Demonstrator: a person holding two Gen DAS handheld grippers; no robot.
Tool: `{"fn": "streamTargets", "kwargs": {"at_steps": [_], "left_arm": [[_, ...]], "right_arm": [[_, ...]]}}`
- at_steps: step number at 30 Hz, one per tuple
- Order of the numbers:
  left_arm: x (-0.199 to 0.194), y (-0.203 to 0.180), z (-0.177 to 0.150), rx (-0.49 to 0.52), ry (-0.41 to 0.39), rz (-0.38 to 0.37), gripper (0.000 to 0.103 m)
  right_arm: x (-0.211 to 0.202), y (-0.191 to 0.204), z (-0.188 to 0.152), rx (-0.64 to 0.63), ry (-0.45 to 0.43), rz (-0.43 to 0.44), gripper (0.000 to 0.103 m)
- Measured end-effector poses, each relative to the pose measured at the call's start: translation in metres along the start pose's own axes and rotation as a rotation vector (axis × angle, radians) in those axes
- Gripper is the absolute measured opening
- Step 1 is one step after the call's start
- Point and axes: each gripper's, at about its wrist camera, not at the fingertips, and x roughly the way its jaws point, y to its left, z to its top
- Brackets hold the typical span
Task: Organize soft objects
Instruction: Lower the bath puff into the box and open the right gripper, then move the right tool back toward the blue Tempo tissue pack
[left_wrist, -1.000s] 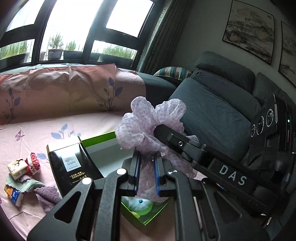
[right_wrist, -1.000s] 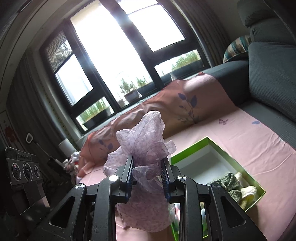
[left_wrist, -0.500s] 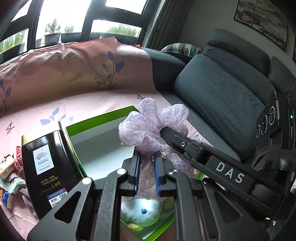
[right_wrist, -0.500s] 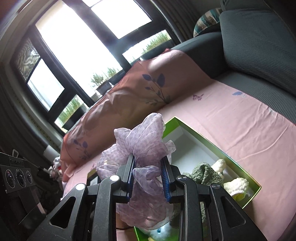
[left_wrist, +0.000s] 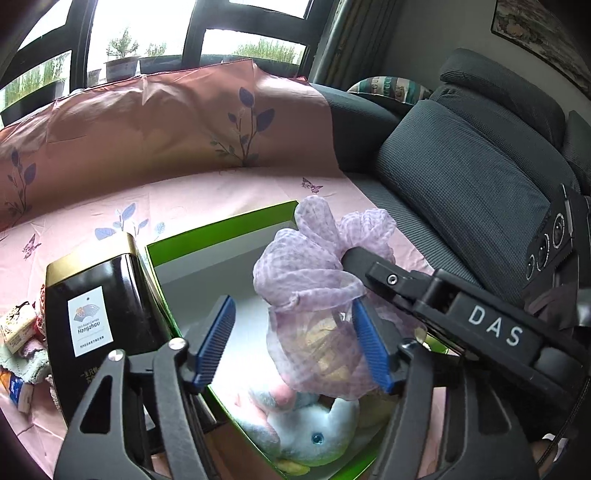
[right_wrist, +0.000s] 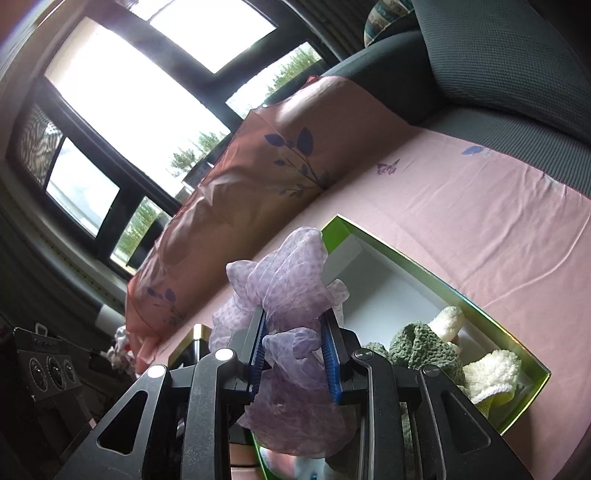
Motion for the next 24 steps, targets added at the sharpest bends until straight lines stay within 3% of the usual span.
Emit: {"fn": "streamTargets", "kwargs": {"at_steps": [1,3,5,6,12,19,21,24], "left_arm": [[-0.001,0.001,0.0,-0.003,0.001,0.001,0.069],[-0.004,0.003,0.001,-0.01,0.003,-0.003,0.073],[-0.009,0.007,0.001,-0.015,0.0,0.001,0.078],[-0.011,0.008,0.0,-0.018,-0.002,0.003,0.081],[-0.032,0.015,0.0,-0.027,-0.007,-0.022,0.081],[-0.067,0.025,-0.002,-0.039,-0.041,-0.039,0.082],[-0.078,0.031,-0.005,-0.044,-0.05,-0.028,0.092],[-0.095,0.043,-0.012,-0.061,-0.074,-0.018,0.097]], "right_arm": [[-0.001,0.001,0.0,0.0,-0.002,-0.01,0.04],[0.0,0.004,-0.001,-0.001,-0.004,-0.006,0.062],[0.001,0.007,-0.001,0.01,-0.001,0.017,0.075],[0.0,0.008,-0.001,0.008,-0.004,0.028,0.077],[-0.014,0.031,-0.004,-0.054,-0.055,-0.016,0.083],[-0.027,0.055,-0.01,-0.109,-0.074,-0.03,0.084],[-0.029,0.063,-0.013,-0.123,-0.072,-0.043,0.084],[-0.033,0.075,-0.021,-0.152,-0.082,-0.071,0.084]]}}
